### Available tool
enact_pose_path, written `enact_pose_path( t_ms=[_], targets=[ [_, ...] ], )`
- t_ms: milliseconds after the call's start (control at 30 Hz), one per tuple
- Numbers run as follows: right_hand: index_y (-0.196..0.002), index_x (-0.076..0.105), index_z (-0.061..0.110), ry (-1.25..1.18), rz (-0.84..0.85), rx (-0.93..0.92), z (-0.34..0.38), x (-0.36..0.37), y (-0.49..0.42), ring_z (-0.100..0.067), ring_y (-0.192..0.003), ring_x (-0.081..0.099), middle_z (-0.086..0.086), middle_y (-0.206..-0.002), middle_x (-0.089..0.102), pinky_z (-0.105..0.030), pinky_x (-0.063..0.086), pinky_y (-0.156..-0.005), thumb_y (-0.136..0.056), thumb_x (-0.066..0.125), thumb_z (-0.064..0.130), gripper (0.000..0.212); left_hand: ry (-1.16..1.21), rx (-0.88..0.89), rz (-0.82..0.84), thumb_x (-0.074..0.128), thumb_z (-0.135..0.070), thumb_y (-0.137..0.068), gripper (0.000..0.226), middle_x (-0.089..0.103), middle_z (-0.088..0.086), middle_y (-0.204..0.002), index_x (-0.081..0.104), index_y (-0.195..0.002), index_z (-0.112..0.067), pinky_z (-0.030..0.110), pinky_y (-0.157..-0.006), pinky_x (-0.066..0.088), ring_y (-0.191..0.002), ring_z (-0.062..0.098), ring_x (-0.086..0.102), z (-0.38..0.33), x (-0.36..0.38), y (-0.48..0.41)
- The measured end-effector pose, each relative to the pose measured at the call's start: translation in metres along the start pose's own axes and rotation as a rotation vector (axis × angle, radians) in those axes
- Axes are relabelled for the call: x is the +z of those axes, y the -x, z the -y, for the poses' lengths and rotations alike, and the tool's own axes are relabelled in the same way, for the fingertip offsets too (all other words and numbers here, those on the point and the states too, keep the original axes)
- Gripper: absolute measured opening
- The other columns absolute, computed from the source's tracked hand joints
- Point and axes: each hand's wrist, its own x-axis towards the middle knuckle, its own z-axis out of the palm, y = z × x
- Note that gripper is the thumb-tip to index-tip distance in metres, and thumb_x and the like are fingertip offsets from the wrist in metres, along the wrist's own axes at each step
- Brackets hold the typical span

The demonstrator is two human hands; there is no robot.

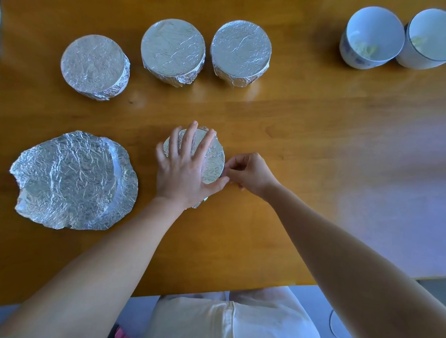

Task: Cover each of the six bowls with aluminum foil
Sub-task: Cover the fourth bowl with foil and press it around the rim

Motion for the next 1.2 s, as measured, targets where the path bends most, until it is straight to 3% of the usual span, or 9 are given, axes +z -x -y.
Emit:
enact_pose_path(
  t_ms=[100,200,467,600,767,967,1200],
  targets=[
    [-0.070,0.066,0.013,-0.033,0.076,0.077,0.004,-0.003,-0.003,-0.020,-0.056,0.050,-0.005,-0.059,0.060,-0.025,0.040,-0.045,-0.081,0.065,0.003,0.015,-0.005,-0.001,0.006,0.023,-0.080,-0.084,0.087,0.025,0.009,-0.162,0.024,-0.156,-0.030,0.059,-0.102,0.030,-0.142,0.038,0.028,0.000,0.000,0.000],
    [-0.073,0.065,0.010,-0.057,0.075,0.133,0.006,-0.001,-0.002,-0.017,-0.047,0.044,-0.007,-0.057,0.058,-0.024,0.036,-0.042,-0.083,0.065,0.003,0.012,-0.009,-0.016,0.018,0.029,-0.076,-0.083,0.086,0.023,0.009,-0.162,0.022,-0.156,-0.031,0.059,-0.103,0.029,-0.143,0.038,0.027,-0.001,0.000,0.000],
    [-0.083,0.066,0.010,-0.038,-0.162,0.120,0.001,0.011,0.004,-0.008,-0.042,0.052,0.000,-0.061,0.063,-0.017,0.036,-0.038,-0.085,0.063,0.007,0.005,0.014,0.014,0.015,0.035,-0.074,-0.082,0.085,0.024,0.008,-0.162,0.025,-0.155,-0.032,0.059,-0.103,0.029,-0.143,0.037,0.027,0.000,0.000,-0.001],
    [-0.081,0.071,0.009,-0.101,-0.307,0.091,0.001,0.007,0.006,-0.009,-0.045,0.054,-0.008,-0.065,0.067,-0.021,0.042,-0.046,-0.087,0.062,0.011,0.011,0.012,-0.005,0.019,0.034,-0.075,-0.082,0.086,0.025,0.008,-0.161,0.026,-0.155,-0.031,0.059,-0.102,0.030,-0.142,0.037,0.028,-0.001,0.001,-0.002],
    [-0.105,0.072,0.001,-0.329,-0.187,0.049,0.000,0.007,0.021,-0.010,-0.062,0.065,-0.008,-0.077,0.070,-0.023,0.053,-0.058,-0.097,0.052,0.007,0.022,0.047,-0.115,0.031,0.029,-0.075,-0.084,0.083,0.027,0.009,-0.160,0.026,-0.154,-0.030,0.057,-0.100,0.031,-0.141,0.038,0.029,-0.014,-0.001,-0.002],
    [-0.122,0.065,0.009,-0.364,-0.071,0.032,0.002,0.001,0.024,-0.010,-0.089,0.067,-0.003,-0.097,0.071,-0.032,0.052,-0.086,-0.101,0.043,0.007,0.031,0.270,-0.322,0.052,0.001,-0.069,-0.090,0.079,0.012,0.008,-0.166,0.020,-0.157,-0.032,0.061,-0.111,0.017,-0.149,0.035,0.011,-0.034,-0.010,-0.003],
    [-0.123,0.063,0.010,-0.333,-0.008,0.009,0.011,0.000,0.018,-0.007,-0.089,0.063,-0.004,-0.105,0.068,-0.018,0.049,-0.084,-0.095,0.055,0.005,0.030,0.408,-0.521,0.028,0.000,-0.069,-0.085,0.083,0.008,0.007,-0.166,0.012,-0.159,-0.031,0.059,-0.114,0.013,-0.149,0.031,0.009,-0.040,-0.018,0.008]
  ],
)
